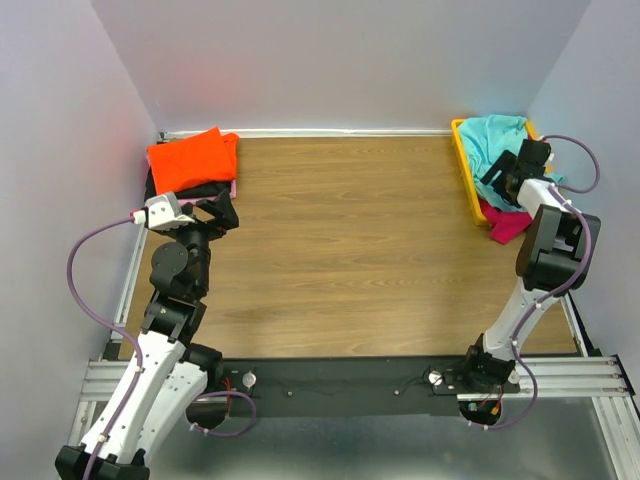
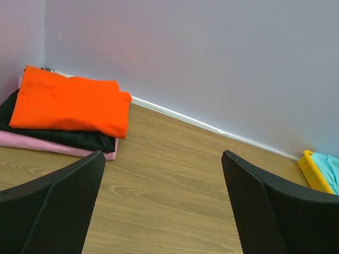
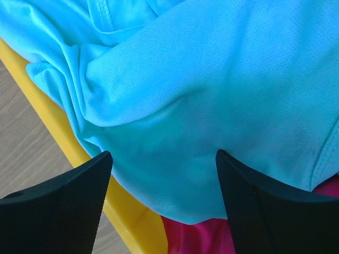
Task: Fold and stack the t-shirts
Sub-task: Grab the tshirt from the pile, then move the tshirt to the center of the board
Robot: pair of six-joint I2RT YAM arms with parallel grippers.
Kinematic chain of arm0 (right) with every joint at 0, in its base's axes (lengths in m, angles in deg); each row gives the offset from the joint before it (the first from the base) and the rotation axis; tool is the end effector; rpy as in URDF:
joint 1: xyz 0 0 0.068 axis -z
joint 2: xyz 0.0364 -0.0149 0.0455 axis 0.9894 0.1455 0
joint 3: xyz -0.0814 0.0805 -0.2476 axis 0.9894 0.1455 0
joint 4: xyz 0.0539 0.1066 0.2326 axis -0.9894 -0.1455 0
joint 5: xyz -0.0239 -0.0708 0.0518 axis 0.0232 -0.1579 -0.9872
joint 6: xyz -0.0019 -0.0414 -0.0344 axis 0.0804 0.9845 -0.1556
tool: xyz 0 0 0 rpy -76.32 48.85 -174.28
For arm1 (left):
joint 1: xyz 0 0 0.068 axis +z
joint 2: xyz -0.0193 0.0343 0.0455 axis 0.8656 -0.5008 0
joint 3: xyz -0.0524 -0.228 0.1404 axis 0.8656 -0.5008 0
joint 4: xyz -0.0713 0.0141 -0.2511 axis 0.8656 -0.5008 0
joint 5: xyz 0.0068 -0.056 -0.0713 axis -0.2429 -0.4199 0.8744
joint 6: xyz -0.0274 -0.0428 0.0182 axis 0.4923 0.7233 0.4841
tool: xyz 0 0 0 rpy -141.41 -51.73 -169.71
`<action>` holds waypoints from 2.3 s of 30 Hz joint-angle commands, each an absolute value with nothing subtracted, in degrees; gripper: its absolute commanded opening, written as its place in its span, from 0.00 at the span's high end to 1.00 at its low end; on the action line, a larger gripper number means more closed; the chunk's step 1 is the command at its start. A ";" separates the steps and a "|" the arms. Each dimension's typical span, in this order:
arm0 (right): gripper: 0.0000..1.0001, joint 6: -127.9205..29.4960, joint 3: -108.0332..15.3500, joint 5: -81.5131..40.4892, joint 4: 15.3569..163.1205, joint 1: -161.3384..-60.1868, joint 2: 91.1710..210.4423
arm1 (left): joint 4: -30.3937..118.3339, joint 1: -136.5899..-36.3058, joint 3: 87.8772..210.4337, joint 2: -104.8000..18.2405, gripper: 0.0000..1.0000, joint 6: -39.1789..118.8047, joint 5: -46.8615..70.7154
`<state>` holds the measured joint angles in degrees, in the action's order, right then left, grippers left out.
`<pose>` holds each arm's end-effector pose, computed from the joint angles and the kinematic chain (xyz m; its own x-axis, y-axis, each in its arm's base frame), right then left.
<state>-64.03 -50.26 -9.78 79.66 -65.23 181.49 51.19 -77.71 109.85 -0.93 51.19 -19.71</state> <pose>0.4197 -0.1256 0.2050 -0.4830 0.5259 -0.7000 0.5361 0.8098 0.2385 0.1464 -0.0322 0.3336 0.1754 -0.4322 -0.8846 -0.0267 0.8961 -0.4431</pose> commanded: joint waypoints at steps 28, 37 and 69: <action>1.00 -64.28 -53.41 -18.14 77.09 -65.20 167.41 | 51.89 -78.32 109.07 -0.04 0.02 51.35 -21.30; 1.00 -64.55 -60.43 -27.54 77.09 -73.43 152.09 | 51.97 -78.41 109.15 0.05 0.02 51.17 -21.21; 0.14 -66.30 -40.86 -1.51 78.31 -96.84 154.54 | 52.15 -78.49 110.12 -8.74 0.03 50.91 -21.47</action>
<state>-65.42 -44.25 -2.54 76.56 -96.57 154.35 51.17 -78.08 109.83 -7.34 50.82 -19.97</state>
